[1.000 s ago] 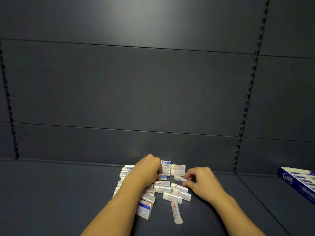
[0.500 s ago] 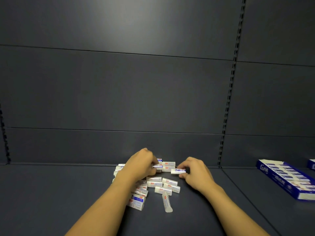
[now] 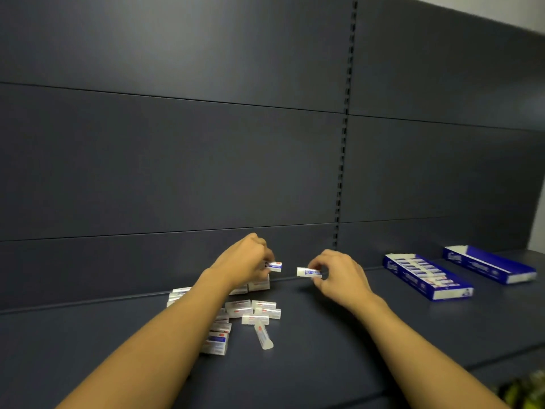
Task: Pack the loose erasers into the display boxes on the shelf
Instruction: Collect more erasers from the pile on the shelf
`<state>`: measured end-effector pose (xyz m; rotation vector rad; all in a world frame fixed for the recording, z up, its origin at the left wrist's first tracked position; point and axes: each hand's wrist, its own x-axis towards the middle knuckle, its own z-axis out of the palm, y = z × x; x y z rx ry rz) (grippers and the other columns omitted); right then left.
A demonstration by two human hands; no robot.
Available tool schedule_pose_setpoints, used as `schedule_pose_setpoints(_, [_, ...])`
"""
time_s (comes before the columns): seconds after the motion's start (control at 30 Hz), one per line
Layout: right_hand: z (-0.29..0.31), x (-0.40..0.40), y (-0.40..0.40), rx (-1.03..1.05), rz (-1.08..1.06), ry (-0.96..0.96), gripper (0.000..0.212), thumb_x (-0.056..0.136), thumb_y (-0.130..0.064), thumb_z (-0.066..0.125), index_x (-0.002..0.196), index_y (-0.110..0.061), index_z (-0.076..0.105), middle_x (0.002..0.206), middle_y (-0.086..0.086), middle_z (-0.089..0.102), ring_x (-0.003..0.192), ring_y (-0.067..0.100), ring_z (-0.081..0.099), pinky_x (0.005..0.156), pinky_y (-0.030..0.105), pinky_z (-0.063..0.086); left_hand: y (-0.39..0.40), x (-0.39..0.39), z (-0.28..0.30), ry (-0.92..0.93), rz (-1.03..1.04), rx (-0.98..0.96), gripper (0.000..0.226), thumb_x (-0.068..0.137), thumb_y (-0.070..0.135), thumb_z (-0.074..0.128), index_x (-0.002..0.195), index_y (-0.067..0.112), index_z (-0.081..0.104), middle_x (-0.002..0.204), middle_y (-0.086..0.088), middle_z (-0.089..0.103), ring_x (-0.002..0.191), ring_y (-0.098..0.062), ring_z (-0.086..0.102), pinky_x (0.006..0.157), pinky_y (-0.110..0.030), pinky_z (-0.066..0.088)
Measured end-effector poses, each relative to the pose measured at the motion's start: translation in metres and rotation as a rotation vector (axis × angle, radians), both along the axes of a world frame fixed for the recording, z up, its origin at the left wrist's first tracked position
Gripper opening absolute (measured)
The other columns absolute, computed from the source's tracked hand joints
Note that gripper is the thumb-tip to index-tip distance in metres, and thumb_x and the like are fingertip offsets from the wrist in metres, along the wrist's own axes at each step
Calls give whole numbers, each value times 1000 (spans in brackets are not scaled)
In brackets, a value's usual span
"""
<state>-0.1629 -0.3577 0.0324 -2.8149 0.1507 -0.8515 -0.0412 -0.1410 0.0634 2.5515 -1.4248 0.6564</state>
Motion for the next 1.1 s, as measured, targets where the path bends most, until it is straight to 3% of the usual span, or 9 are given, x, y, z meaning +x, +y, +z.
schedule_pose_setpoints(0.2, [9,-32,-19,-41,-125,54,16,87,-24,67,100,-31,71,100,-14,59,96,10,59,73,29,47,-24,-4,-8,5,-93,29,34,94,28,64,127,23,68,119,3,61,113,-16,49,91,-29,47])
schedule_pose_setpoints(0.47, [6,-68,-45,-20,-204,60,12,88,-27,70,98,-30,72,99,-13,58,94,13,60,73,32,50,-56,-30,-14,-1,-111,34,28,91,31,64,118,26,69,114,7,60,109,-13,49,82,-31,48])
schedule_pose_setpoints(0.6, [8,-85,-66,17,-215,80,13,87,-22,70,98,-28,71,100,-11,58,93,13,59,76,31,52,-78,-45,-10,1,-98,23,24,89,30,65,113,27,70,108,8,60,107,-13,49,75,-27,44])
schedule_pose_setpoints(0.73, [13,-106,-93,35,-199,89,15,87,-20,73,100,-27,72,104,-9,60,93,11,58,77,28,51,-105,-65,-4,26,-79,1,22,89,29,65,111,27,70,106,8,59,106,-12,49,78,-29,48])
schedule_pose_setpoints(0.93, [15,-144,-141,12,-202,115,14,87,-17,68,97,-26,71,100,-10,60,90,13,58,68,26,40,-157,-104,-5,39,-57,-22,20,90,28,67,109,28,70,100,13,53,105,-10,47,72,-25,38])
schedule_pose_setpoints(1.1, [20,-169,-179,-35,-189,126,15,84,-21,71,98,-28,71,109,-9,62,97,19,63,71,30,48,-194,-135,-4,84,-20,-47,20,88,25,65,107,27,71,103,11,57,107,-12,50,77,-28,46])
